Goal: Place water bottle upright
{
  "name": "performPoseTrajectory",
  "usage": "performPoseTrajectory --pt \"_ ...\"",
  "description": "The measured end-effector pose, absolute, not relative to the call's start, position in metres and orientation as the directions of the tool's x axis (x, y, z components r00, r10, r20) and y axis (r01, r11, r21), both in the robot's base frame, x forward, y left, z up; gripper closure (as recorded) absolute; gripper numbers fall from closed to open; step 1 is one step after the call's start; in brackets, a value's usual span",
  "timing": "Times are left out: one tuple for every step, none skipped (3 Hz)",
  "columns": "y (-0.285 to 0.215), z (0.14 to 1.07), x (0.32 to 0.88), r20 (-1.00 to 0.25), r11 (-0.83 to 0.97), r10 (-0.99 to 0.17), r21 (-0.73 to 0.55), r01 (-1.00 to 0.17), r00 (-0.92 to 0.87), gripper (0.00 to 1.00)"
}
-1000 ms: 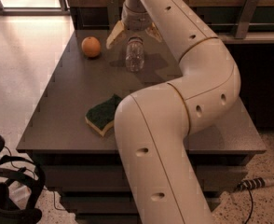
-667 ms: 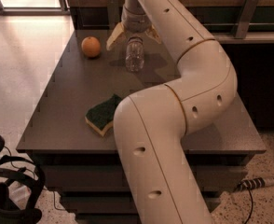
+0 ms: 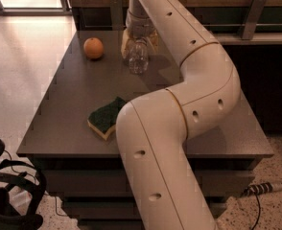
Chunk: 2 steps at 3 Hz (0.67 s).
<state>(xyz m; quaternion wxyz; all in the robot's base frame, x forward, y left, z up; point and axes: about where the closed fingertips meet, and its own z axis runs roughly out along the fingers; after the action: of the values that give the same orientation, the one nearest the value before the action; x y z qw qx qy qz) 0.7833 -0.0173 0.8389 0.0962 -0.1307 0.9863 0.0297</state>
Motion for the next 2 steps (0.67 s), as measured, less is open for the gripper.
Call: performPoseTrajectory --pt "-0.0142 0.8342 0.7829 -0.188 0.961 -0.262 0.038 -0.274 -0.947 0.55" --pt "-0.0101 0.8318 0.7898 -0.210 0.960 -0.262 0.043 -0.277 -0.942 0.78"
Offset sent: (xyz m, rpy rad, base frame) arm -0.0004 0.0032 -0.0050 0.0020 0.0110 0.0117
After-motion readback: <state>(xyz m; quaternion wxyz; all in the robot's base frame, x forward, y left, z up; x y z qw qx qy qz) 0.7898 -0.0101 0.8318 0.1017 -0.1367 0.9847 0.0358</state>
